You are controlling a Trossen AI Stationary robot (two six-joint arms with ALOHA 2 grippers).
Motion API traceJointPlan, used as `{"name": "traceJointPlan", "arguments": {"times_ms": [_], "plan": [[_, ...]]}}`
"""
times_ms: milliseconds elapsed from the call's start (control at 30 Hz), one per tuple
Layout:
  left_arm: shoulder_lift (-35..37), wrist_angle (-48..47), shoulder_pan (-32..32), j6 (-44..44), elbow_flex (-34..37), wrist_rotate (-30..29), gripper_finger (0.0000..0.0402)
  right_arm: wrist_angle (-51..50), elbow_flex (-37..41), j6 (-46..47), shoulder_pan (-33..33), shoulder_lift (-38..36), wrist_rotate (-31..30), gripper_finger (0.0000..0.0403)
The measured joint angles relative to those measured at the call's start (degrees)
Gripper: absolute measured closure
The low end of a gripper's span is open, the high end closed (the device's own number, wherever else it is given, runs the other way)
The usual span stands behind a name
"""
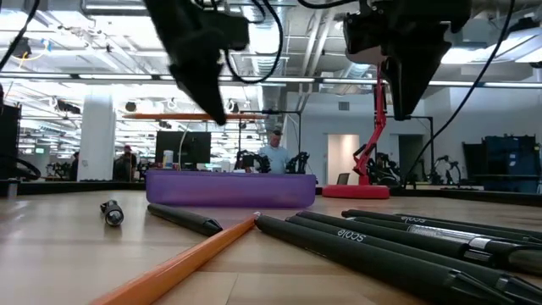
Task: Pick & place school supplies into a supply box
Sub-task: Put the orange pencil into the purple supply box, then put the black pen into the purple supply box
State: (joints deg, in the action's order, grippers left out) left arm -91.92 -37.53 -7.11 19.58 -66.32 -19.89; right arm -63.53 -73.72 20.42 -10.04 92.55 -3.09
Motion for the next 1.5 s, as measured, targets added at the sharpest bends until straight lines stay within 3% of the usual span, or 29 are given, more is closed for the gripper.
{"name": "traceJointPlan", "arguments": {"times_ms": [233, 433, 600, 900, 1500], "plan": [[0.0, 11.64, 11.6, -4.19, 0.0, 5.3, 0.0391, 2.24, 0.01, 5.04, -2.28, 0.0, -0.13, 0.0209], [0.0, 18.54, 16.15, -3.97, 1.93, 9.03, 0.0391, 2.32, 0.01, 8.29, -4.06, 0.0, -2.72, 0.0209], [0.0, 25.52, 15.43, -3.36, 7.41, 10.68, 0.039, 2.3, 0.01, 9.21, -4.59, 0.0, -4.98, 0.0209], [-0.04, 28.55, 11.99, -2.04, 13.15, 10.55, 0.039, 2.3, 0.01, 9.09, -3.71, 0.0, -6.43, 0.0209], [-0.04, 34.43, 12.01, -2.72, 15.12, 11.76, 0.0334, 2.71, 0.01, 8.53, -3.05, 0.0, -6.02, 0.0209]]}}
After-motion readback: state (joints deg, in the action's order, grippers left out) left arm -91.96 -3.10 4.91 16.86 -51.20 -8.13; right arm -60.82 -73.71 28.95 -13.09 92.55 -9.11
